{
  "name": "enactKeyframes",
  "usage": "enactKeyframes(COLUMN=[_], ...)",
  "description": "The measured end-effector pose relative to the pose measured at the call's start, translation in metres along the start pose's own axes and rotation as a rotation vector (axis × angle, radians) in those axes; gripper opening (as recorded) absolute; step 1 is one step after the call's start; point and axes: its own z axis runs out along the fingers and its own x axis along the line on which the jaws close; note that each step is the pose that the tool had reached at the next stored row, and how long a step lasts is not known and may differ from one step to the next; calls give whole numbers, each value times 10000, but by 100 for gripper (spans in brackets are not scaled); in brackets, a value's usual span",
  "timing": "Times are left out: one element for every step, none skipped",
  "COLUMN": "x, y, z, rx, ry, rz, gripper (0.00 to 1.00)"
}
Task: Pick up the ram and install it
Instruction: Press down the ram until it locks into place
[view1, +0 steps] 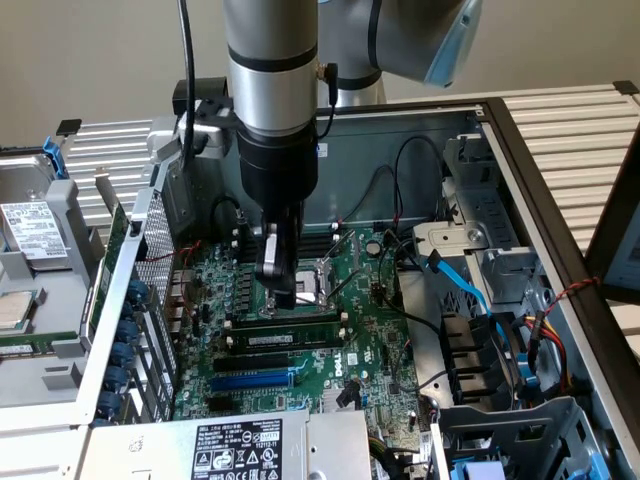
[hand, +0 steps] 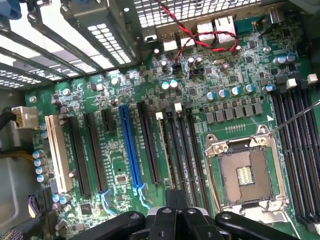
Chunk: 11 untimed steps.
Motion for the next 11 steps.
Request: enactKeyframes(x=[0, 0, 0, -1, -1, -1, -1, -1, -1, -1, -2], y=[0, 0, 0, 0, 0, 0, 0, 0, 0, 0, 0], z=[2, 3, 5, 7, 9, 10, 12, 13, 15, 17, 18], rx=[-11, -22, -33, -45, -57, -72, -84, -96, -107, -119, -129], ry=[-6, -12, -22, -36, -51, -67, -80, -88, -99, -107, -110], rz=[148, 298, 441, 581, 719, 871, 1009, 1158, 1307, 1458, 1615], gripper=[10, 10, 10, 10, 10, 10, 10, 10, 10, 10, 10])
